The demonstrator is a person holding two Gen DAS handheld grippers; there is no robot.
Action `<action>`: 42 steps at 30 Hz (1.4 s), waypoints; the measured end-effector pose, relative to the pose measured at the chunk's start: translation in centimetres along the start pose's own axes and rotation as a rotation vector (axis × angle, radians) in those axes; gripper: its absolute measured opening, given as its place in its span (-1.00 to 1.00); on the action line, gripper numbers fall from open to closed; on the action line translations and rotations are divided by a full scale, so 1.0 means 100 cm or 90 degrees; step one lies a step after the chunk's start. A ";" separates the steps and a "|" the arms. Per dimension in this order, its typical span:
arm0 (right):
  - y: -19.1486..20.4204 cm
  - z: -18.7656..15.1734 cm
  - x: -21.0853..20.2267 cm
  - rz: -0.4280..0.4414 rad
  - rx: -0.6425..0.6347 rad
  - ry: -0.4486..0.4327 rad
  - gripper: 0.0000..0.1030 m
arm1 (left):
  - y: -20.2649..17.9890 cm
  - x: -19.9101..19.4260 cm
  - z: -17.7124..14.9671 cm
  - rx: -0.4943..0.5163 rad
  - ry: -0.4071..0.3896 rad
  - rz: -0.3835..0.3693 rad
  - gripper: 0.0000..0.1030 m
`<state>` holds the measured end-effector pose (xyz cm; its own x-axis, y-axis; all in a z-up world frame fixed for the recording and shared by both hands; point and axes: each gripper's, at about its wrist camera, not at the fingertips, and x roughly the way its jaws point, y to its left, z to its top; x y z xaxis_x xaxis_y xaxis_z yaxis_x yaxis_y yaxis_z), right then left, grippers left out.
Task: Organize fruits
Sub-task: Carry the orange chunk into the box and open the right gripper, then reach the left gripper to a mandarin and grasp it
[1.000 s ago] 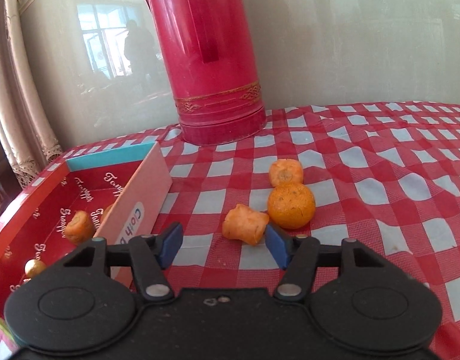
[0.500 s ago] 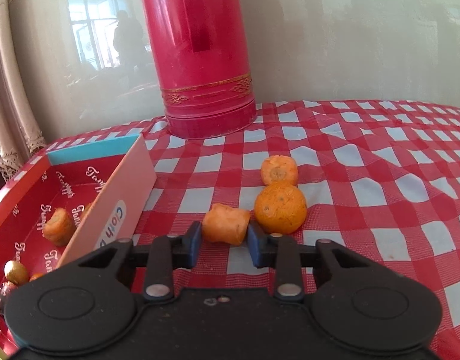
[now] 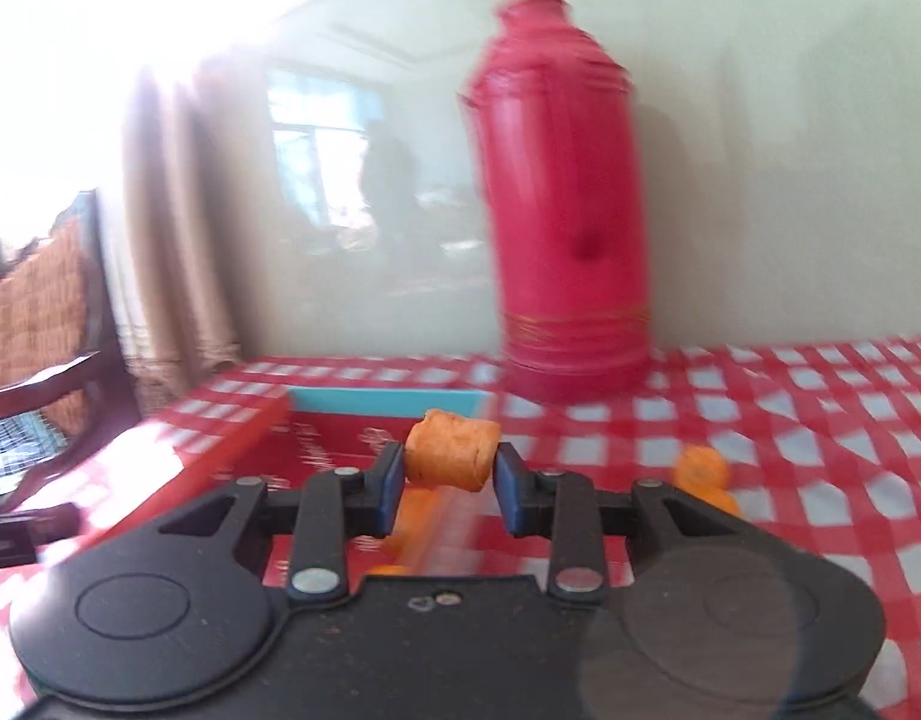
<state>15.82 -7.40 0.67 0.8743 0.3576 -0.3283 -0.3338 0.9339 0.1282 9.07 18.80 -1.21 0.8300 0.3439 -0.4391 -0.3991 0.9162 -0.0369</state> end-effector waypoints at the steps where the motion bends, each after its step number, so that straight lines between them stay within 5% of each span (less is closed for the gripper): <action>1: 0.005 0.000 -0.001 0.011 -0.010 0.000 -0.54 | 0.000 0.000 0.000 0.001 0.000 0.000 1.00; 5: 0.027 -0.003 0.003 0.039 -0.044 0.010 -0.53 | -0.003 -0.001 -0.001 0.003 0.001 0.001 1.00; 7: 0.036 -0.005 0.007 0.053 -0.065 0.021 -0.30 | -0.004 0.000 0.000 0.002 0.005 0.001 1.00; 9: 0.041 -0.009 0.003 0.057 -0.078 0.003 0.49 | -0.005 0.000 0.000 -0.006 0.012 -0.010 1.00; 14: 0.021 -0.004 -0.013 0.051 -0.037 -0.045 0.85 | -0.013 -0.003 0.000 -0.010 0.010 -0.036 1.00; 23: -0.034 -0.006 -0.027 -0.075 0.006 -0.053 0.89 | -0.043 -0.010 0.001 0.021 0.004 -0.056 1.00; 42: -0.108 -0.009 -0.068 -0.161 0.044 -0.055 0.89 | -0.130 -0.029 0.003 0.067 -0.010 -0.126 1.00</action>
<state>13.11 -19.91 0.64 0.9545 0.1094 -0.2774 -0.0795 0.9900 0.1169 11.98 5.98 0.77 0.8943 0.1584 -0.4184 -0.1865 0.9821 -0.0269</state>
